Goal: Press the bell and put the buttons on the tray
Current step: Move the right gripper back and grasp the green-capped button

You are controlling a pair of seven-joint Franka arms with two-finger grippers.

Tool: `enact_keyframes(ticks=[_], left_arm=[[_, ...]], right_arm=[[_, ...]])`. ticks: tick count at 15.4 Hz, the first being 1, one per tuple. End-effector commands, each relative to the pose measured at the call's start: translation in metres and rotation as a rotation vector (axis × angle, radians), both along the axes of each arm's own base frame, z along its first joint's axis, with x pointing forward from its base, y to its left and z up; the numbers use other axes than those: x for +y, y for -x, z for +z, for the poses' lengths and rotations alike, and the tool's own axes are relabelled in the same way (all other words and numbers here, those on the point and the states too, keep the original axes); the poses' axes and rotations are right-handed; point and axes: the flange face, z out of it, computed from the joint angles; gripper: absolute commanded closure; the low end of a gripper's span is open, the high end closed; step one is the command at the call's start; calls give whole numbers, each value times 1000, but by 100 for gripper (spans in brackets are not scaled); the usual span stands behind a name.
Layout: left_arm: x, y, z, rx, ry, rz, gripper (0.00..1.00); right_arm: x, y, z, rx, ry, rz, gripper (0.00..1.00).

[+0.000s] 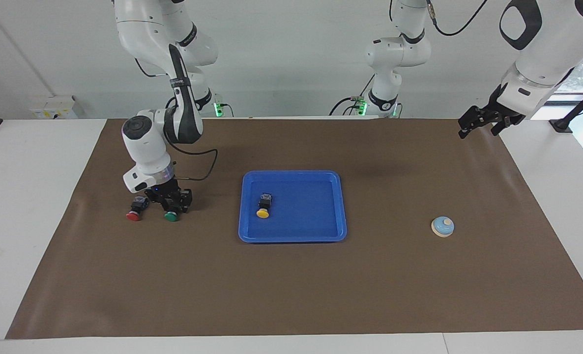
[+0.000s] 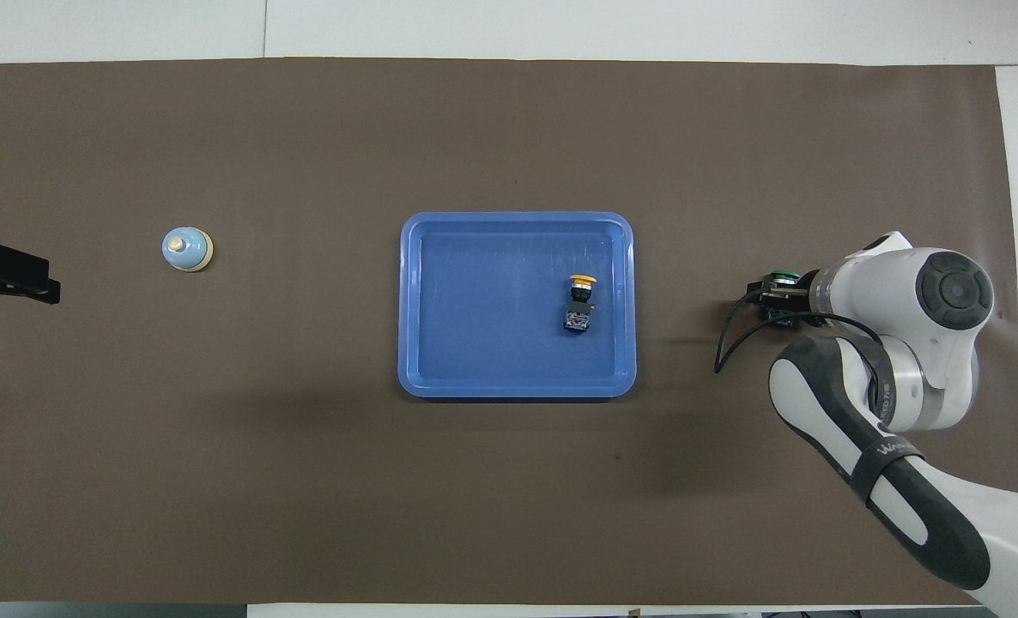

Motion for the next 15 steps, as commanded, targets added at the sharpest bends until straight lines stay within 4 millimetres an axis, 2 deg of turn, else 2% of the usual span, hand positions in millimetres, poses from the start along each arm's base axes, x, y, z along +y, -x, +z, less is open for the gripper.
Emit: enact_keyframes(ticks=[1, 2, 6, 9, 13, 15], left_arm=[[2, 7, 4, -2, -14, -1, 0], [2, 7, 4, -1, -14, -3, 0], [2, 7, 4, -1, -14, -1, 0], [2, 7, 4, -1, -14, -3, 0], [2, 7, 4, -1, -14, -1, 0], [2, 7, 4, -1, -14, -1, 0]], right_arm=[[-3, 0, -1, -7, 4, 5, 90], [-2, -1, -1, -7, 4, 6, 100], [5, -7, 9, -4, 5, 24, 100], [17, -30, 46, 38, -4, 25, 100], [86, -49, 98, 53, -16, -9, 100], [131, -57, 110, 53, -24, -22, 100]])
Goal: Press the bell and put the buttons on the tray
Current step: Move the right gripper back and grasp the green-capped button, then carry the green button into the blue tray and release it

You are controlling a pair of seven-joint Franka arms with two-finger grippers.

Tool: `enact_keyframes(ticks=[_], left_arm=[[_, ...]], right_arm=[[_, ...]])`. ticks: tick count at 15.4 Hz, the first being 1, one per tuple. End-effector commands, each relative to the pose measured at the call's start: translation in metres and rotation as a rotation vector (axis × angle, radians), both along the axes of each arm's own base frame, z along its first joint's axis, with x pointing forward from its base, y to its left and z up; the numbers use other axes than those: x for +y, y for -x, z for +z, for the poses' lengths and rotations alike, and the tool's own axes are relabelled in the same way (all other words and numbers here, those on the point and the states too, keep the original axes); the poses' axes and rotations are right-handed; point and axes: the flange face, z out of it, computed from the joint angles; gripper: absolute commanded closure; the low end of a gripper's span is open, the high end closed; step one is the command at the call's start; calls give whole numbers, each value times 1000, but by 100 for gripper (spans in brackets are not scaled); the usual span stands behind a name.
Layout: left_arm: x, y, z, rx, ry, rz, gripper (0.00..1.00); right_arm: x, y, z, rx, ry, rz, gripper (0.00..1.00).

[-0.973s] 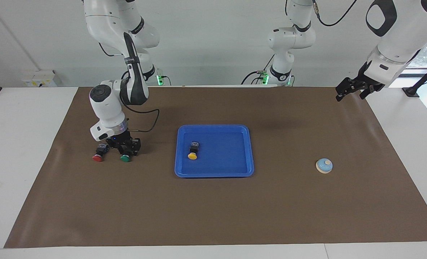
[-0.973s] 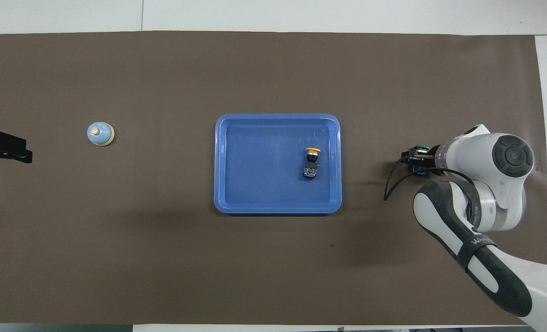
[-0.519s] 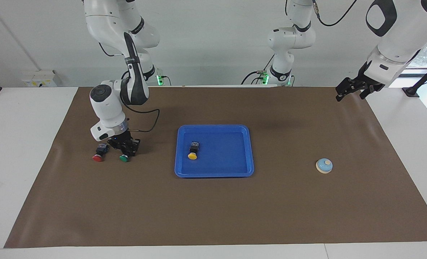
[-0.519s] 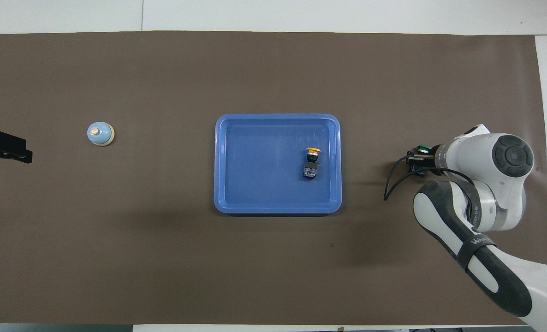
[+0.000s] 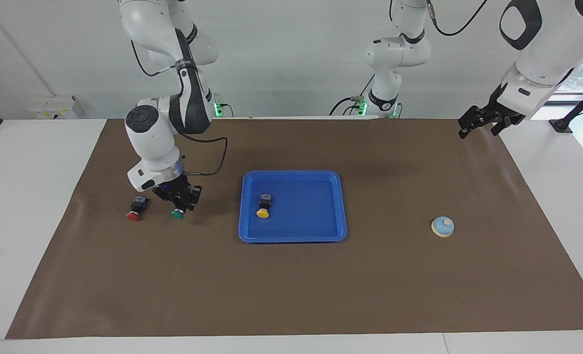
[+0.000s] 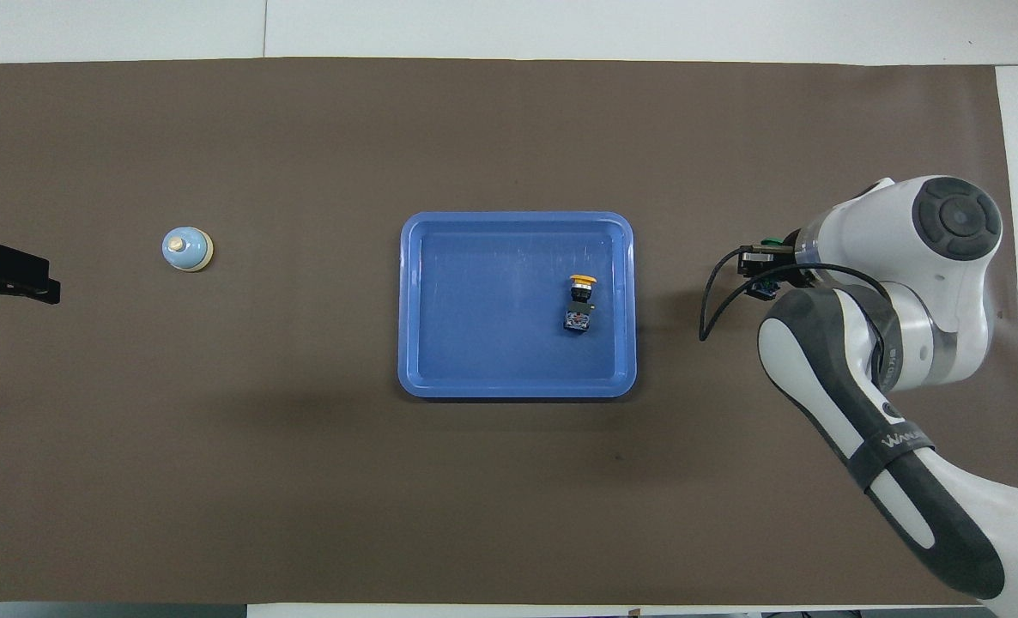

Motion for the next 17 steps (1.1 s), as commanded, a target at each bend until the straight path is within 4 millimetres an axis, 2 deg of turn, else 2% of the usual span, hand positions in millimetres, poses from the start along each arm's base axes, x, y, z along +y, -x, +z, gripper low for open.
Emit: enact_keyframes(ticks=[1, 4, 6, 9, 12, 15, 17], left_arm=[[2, 7, 4, -2, -14, -3, 0], [2, 7, 4, -1, -14, -1, 0], [2, 7, 4, -1, -14, -3, 0], [2, 7, 4, -1, -14, -3, 0], [2, 7, 4, -1, -14, -3, 0], [2, 7, 4, -1, -14, -3, 0], [2, 7, 4, -1, -14, -3, 0]], right_arm=[[57, -14, 16, -2, -16, -24, 100], [107, -6, 30, -12, -81, -35, 100], [148, 4, 28, -5, -88, -28, 100], [200, 7, 20, -2, -100, -57, 100], [245, 9, -8, 8, -92, -51, 100], [265, 9, -37, -14, -107, -45, 100], [278, 15, -58, -18, -109, -30, 100]])
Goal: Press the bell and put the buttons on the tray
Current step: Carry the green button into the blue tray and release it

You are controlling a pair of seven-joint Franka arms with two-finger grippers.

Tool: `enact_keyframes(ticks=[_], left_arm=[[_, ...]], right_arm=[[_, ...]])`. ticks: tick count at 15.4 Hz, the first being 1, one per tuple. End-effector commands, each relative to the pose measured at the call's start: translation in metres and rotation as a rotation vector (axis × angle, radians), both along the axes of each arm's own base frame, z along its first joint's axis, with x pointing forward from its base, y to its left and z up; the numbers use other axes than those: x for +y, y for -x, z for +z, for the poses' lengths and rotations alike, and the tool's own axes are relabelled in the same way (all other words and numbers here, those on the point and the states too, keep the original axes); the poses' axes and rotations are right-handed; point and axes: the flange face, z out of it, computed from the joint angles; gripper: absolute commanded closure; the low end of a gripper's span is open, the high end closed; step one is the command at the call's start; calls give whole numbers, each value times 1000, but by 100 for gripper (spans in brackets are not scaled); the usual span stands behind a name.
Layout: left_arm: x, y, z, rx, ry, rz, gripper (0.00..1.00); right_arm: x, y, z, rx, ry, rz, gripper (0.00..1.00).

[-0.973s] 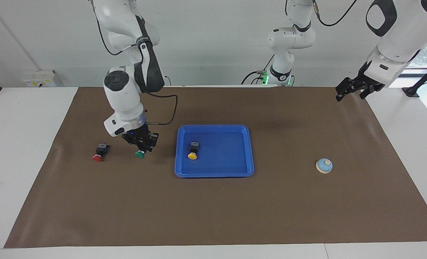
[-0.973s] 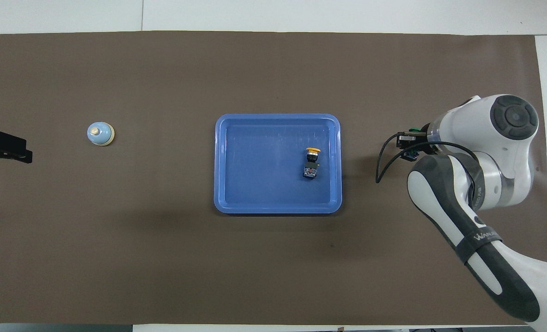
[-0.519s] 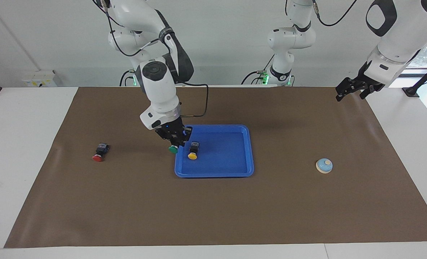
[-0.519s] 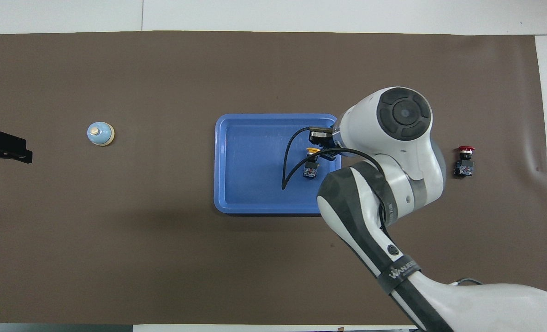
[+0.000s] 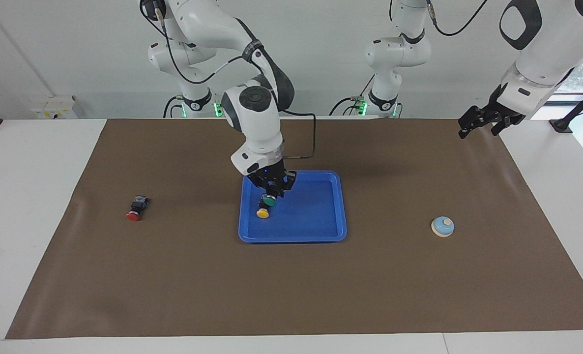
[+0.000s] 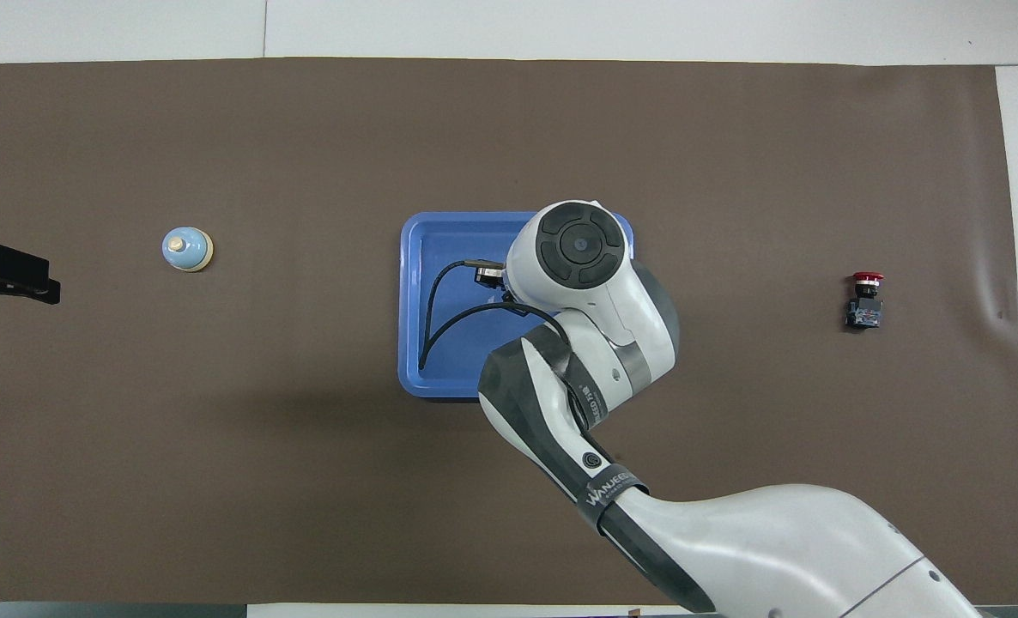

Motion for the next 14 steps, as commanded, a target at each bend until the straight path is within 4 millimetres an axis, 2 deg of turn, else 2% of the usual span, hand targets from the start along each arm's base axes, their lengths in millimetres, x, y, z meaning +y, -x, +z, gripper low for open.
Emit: enact_keyframes(ticks=[1, 2, 5, 6, 7, 9, 10, 11, 13, 14], left_arm=[[2, 7, 4, -1, -14, -3, 0], [2, 7, 4, -1, -14, -3, 0], [2, 7, 4, -1, -14, -3, 0], [2, 7, 4, -1, -14, -3, 0], [2, 7, 4, -1, -14, -3, 0], [2, 7, 4, -1, -14, -3, 0], [2, 7, 4, -1, -14, -1, 0], [2, 7, 4, -1, -14, -3, 0], [2, 7, 4, -1, -14, -3, 0], [2, 7, 4, -1, -14, -3, 0]], right_arm=[[6, -3, -21, -23, -12, -12, 100], [2, 0, -30, -24, -10, -10, 100], [-1, 5, -39, -42, -19, -12, 100], [-3, 6, -42, -45, -21, -14, 88], [-3, 6, -42, -42, -19, -15, 68], [-4, 7, -42, -36, -17, -22, 21], [-4, 7, -42, -33, -16, -25, 8], [-7, 5, -41, -31, -16, -32, 0], [-9, 0, -34, -23, -13, -53, 0], [-15, -7, -21, -21, -12, -69, 0]])
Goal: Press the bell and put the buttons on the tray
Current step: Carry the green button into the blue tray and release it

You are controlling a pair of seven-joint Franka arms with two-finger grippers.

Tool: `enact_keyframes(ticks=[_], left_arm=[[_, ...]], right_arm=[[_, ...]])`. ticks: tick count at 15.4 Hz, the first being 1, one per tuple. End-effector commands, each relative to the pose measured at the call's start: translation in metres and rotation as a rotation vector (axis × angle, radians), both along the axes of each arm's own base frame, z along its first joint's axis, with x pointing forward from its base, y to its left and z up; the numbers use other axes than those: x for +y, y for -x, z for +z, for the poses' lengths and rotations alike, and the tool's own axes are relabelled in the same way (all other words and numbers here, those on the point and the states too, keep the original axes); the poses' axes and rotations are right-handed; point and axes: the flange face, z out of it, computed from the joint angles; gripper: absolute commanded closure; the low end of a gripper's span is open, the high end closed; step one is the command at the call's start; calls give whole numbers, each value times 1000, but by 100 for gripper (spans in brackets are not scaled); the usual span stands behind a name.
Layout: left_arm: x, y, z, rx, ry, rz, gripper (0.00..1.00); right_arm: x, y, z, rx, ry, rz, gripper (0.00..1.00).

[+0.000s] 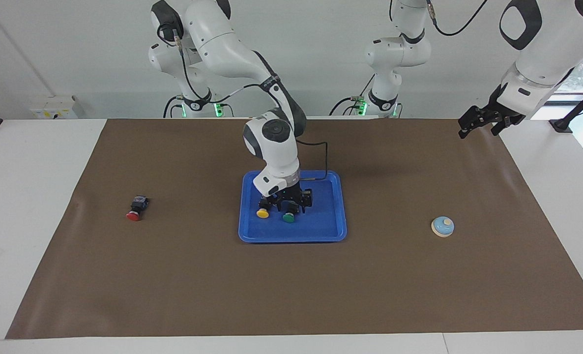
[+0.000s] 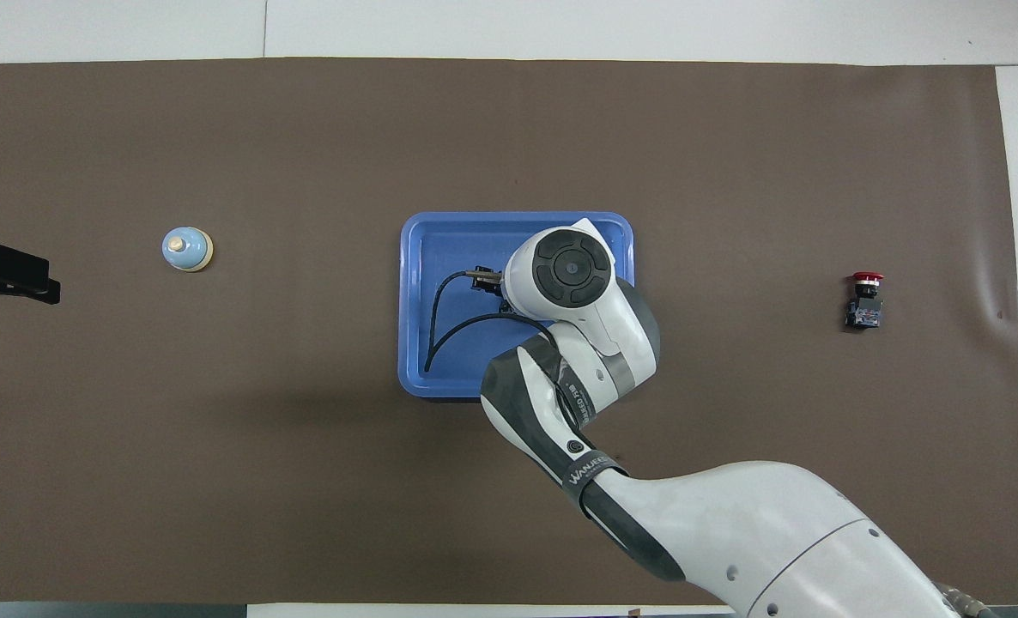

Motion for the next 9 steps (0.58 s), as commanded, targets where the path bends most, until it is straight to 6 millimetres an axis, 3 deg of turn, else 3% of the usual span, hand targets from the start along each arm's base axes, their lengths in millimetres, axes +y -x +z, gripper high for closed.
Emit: enact_keyframes(ticks=[1, 6, 9], left_arm=[[2, 7, 4, -1, -14, -3, 0], [2, 7, 4, -1, -14, -3, 0], [2, 7, 4, -2, -14, -3, 0]], right_arm=[[-21, -12, 33, 17, 7, -60, 0], [-105, -28, 111, 46, 41, -70, 0], [-180, -36, 133, 79, 73, 31, 0]])
